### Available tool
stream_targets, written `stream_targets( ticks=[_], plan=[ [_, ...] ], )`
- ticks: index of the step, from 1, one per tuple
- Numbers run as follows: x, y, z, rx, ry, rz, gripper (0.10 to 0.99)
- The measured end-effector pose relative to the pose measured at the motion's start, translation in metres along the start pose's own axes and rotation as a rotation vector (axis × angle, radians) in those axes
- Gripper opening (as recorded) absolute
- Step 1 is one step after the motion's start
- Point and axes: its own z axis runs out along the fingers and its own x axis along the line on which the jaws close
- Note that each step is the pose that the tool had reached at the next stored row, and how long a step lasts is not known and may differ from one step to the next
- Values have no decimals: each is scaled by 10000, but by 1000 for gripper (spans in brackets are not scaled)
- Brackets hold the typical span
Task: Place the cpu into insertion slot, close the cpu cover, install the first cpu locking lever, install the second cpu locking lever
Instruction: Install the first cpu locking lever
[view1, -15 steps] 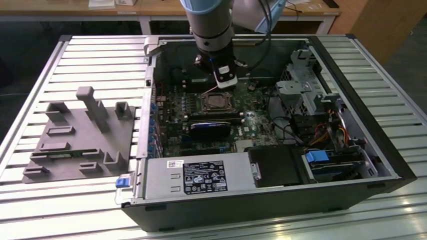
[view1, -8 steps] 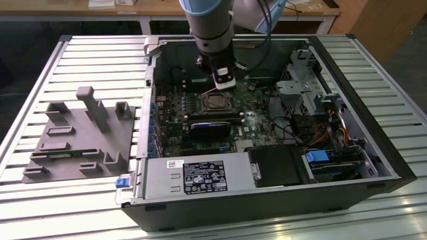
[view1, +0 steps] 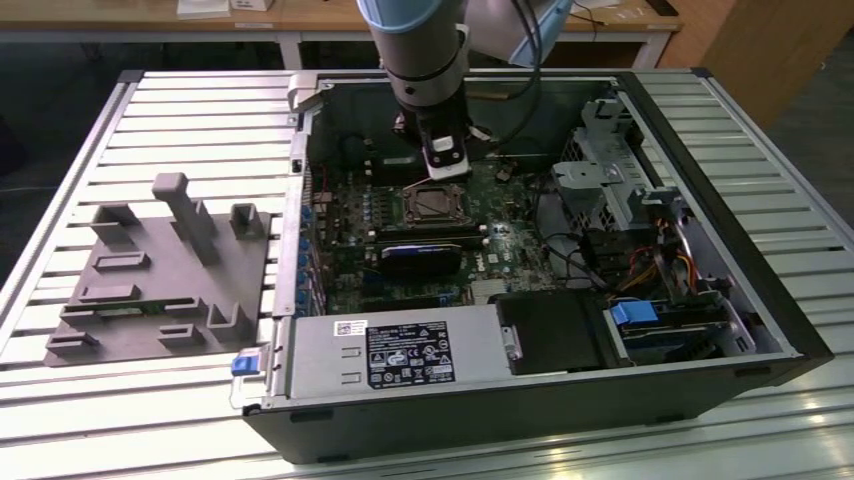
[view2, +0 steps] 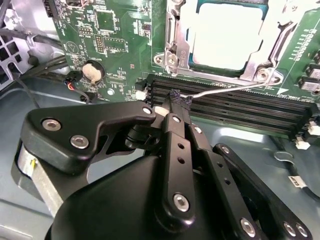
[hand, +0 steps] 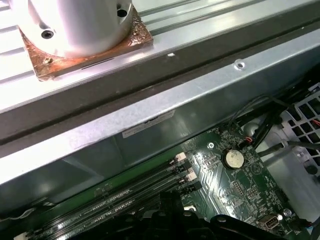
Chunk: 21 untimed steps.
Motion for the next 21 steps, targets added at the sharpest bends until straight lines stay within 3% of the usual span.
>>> stream_targets(
  ticks=[17,21],
  plan=[
    [19,5,64,138,-325,740,102],
    [38,2,70,153,-364,839,102]
  ],
)
